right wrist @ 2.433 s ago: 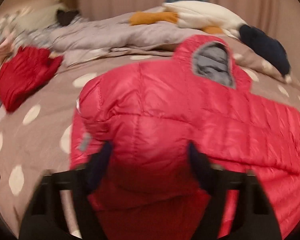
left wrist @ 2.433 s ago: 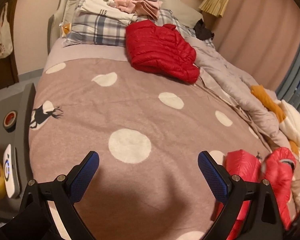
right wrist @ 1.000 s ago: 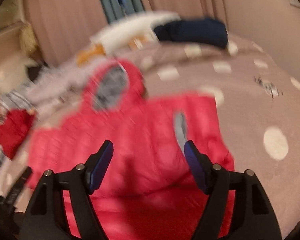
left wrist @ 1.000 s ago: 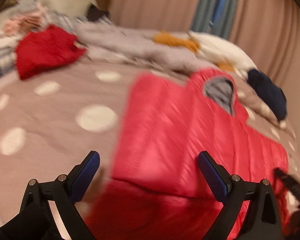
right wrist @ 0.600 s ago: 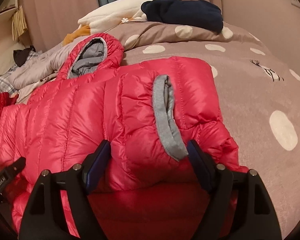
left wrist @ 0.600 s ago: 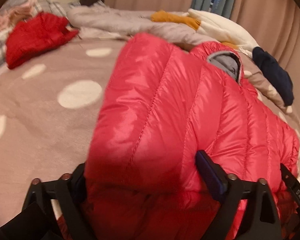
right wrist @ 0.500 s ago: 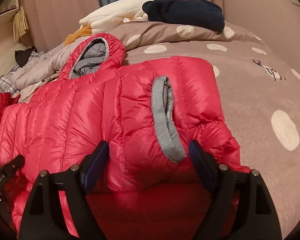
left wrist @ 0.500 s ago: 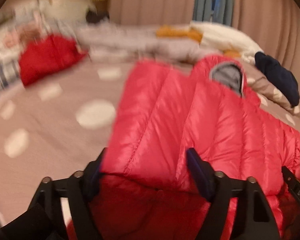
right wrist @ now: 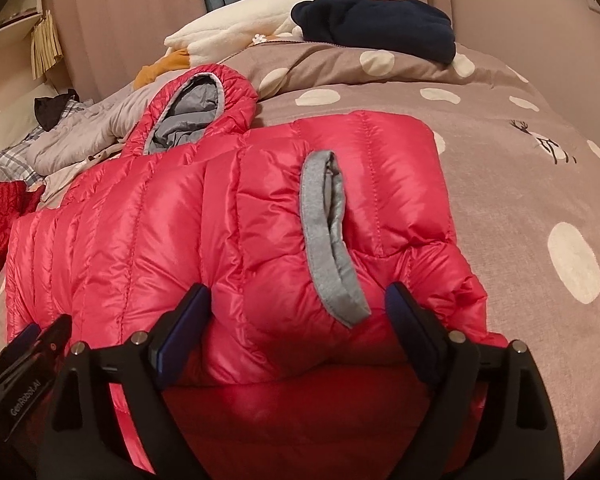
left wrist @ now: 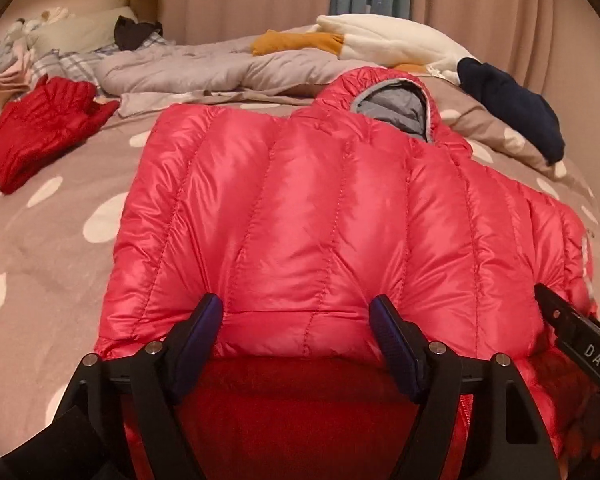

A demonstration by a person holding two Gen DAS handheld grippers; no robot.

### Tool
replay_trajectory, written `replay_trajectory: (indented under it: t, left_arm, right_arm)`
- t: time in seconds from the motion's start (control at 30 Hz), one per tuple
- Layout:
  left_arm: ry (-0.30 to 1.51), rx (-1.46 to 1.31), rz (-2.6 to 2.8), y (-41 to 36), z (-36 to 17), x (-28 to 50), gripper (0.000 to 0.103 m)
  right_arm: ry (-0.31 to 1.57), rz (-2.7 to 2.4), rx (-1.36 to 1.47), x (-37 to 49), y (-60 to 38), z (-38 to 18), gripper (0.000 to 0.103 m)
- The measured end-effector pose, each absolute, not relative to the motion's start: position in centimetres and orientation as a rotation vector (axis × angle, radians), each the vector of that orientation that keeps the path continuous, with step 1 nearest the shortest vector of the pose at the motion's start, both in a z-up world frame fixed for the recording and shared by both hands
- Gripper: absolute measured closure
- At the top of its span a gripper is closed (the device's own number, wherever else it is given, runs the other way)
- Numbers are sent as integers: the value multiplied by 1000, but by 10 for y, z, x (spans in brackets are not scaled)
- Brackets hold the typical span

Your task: Fold large clothes

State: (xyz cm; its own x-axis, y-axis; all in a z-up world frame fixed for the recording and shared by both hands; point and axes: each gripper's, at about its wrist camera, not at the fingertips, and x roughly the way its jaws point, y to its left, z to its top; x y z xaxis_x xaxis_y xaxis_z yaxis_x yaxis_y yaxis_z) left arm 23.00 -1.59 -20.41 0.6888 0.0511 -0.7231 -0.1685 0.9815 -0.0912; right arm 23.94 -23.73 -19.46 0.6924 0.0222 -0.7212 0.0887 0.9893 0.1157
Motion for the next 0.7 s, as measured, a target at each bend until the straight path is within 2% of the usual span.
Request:
replay_trajectory:
  t: [0.1, 0.23, 0.7]
  left_arm:
    - [810, -187, 97, -13, -206, 231, 25]
    - [808, -206, 55, -14, -206, 228, 12]
    - [823, -187, 48, -21, -207, 236, 6]
  right_arm:
    - [813, -39, 129, 241, -234, -196, 10]
    - [819, -38, 115, 242, -232, -196, 7]
    - [833, -36, 97, 245, -228, -198, 1]
